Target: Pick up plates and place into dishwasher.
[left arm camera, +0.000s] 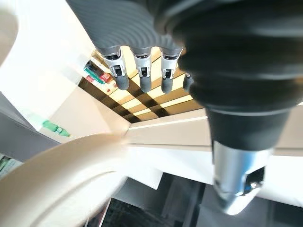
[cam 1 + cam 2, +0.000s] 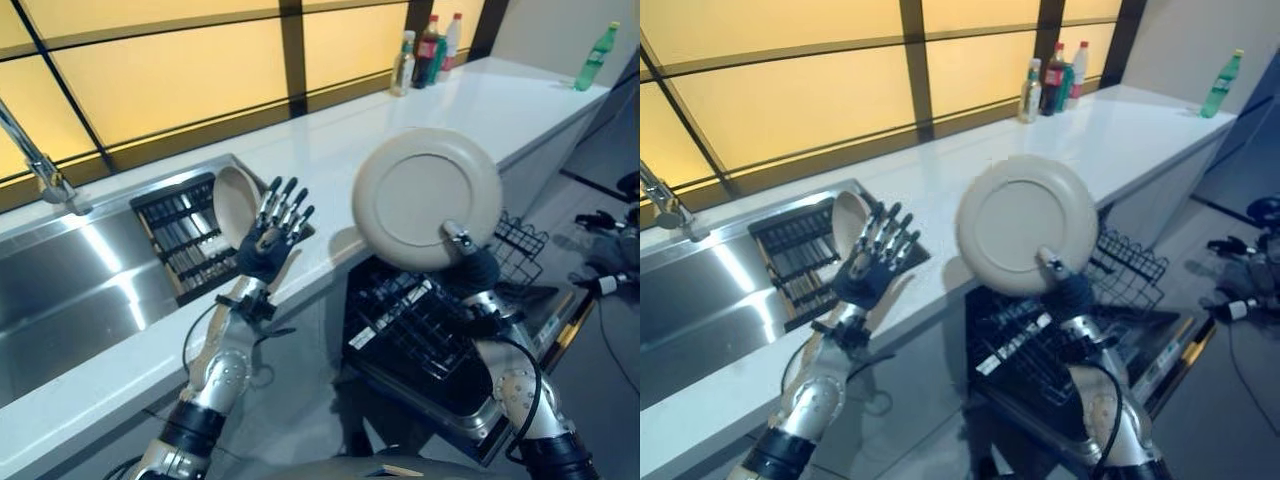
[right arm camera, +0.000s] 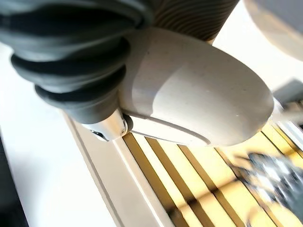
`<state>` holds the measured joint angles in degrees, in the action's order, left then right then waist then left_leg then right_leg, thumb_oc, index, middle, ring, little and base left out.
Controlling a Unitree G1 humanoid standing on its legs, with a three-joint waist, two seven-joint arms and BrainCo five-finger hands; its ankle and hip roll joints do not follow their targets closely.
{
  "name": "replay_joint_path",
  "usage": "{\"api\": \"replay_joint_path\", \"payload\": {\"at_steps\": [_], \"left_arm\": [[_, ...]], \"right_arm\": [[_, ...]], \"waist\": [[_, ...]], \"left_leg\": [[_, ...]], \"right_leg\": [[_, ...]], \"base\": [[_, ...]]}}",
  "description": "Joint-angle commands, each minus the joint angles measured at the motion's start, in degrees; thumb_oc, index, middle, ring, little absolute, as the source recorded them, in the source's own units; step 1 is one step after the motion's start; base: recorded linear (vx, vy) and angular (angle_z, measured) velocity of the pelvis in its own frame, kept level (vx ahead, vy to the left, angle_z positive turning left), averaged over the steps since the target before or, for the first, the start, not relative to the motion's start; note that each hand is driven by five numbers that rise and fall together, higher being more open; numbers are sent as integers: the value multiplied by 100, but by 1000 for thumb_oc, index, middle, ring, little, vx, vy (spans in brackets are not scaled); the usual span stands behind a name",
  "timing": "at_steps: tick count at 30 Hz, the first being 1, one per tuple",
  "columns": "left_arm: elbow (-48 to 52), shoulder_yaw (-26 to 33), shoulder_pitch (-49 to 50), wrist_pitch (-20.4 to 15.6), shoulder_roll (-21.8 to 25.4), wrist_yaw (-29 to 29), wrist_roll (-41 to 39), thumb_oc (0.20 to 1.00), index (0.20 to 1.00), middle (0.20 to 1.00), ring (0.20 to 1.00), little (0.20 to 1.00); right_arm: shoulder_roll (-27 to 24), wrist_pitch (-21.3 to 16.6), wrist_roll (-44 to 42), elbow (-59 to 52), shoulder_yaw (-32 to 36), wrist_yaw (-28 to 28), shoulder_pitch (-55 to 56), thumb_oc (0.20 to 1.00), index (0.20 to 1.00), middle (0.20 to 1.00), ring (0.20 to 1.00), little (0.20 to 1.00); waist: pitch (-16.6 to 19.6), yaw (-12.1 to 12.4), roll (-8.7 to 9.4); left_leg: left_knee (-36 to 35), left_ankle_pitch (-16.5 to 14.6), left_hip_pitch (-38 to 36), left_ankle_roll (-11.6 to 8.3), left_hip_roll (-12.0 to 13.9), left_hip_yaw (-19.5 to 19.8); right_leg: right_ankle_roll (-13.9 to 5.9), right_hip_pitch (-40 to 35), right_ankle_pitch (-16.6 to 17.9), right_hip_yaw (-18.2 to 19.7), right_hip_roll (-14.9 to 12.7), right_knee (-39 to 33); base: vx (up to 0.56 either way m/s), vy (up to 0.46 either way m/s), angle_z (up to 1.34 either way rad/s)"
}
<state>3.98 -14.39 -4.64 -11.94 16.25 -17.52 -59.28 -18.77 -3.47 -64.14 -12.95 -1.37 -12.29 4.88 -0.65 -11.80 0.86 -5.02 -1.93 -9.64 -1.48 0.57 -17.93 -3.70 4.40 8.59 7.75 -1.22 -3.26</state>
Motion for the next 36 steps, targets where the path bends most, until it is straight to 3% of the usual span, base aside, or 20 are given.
{"api": "replay_joint_path", "payload": {"at_steps": [1, 8, 10, 13, 18, 25, 33, 36], "left_arm": [[411, 224, 254, 80, 183, -358, 50, 1000, 1000, 1000, 1000, 1000], [531, -112, 753, 429, 375, -754, 68, 1000, 1000, 1000, 1000, 1000], [372, -249, 868, 596, 386, -902, -87, 1000, 1000, 1000, 1000, 1000], [98, -437, 1014, 542, 530, -1006, 51, 1000, 1000, 1000, 1000, 1000], [-301, -250, 1258, 802, 686, -1267, -9, 1000, 1000, 1000, 1000, 1000], [-476, 1, 1291, 1018, 760, -1744, -78, 1000, 1000, 1000, 1000, 1000], [-437, 46, 1201, 1279, 763, -1842, -70, 1000, 1000, 1000, 1000, 1000], [-500, 65, 1215, 1368, 746, -1867, -72, 1000, 1000, 1000, 1000, 1000]], "right_arm": [[-14, -639, 539, 265, 585, 412, -19, 200, 200, 200, 200, 200], [-401, -543, 1164, 962, 976, 370, 153, 200, 200, 200, 200, 200], [-493, -612, 1496, 1143, 968, 525, 110, 200, 200, 200, 200, 200], [-651, -620, 2089, 1493, 973, 829, -32, 200, 200, 200, 200, 200], [-1071, -237, 3397, 2220, 906, 919, -199, 200, 200, 200, 200, 200], [-1589, 35, 4033, 3436, 713, 882, -490, 200, 200, 200, 200, 200], [-1766, -143, 4700, 3593, 185, -62, -609, 200, 200, 200, 200, 200], [-1817, -268, 4556, 3408, 87, -385, -590, 200, 200, 200, 200, 200]], "waist": [[39, -130, -60], [-87, -133, 33], [-139, -128, 70], [-229, -129, 99], [-315, -70, 77], [-333, 157, 80], [-356, 313, 90], [-340, 320, 106]], "left_leg": [[609, -113, 606, 438, -33, 460], [685, -154, 714, 483, -49, 510], [712, -182, 754, 508, -49, 496], [813, -225, 844, 522, -29, 449], [880, -259, 847, 530, 0, 422], [1118, -370, 905, 537, 26, 537], [1143, -357, 880, 498, 69, 690], [1130, -356, 846, 493, 80, 684]], "right_leg": [[-205, -100, -414, 65, -32, 651], [-232, 37, -371, 49, -52, 706], [-248, 85, -363, 47, -63, 719], [-280, 193, -343, 23, -84, 775], [-326, 237, -350, -47, -133, 873], [-305, 251, -442, -221, -204, 1074], [-302, 176, -498, -377, -244, 1110], [-301, 156, -497, -404, -249, 1100]], "base": [[1, -54, -7], [-9, -65, -4], [-30, -67, -7], [-44, -73, -1], [13, -60, 0], [56, -34, 3], [38, -11, 11], [15, 5, 17]]}}
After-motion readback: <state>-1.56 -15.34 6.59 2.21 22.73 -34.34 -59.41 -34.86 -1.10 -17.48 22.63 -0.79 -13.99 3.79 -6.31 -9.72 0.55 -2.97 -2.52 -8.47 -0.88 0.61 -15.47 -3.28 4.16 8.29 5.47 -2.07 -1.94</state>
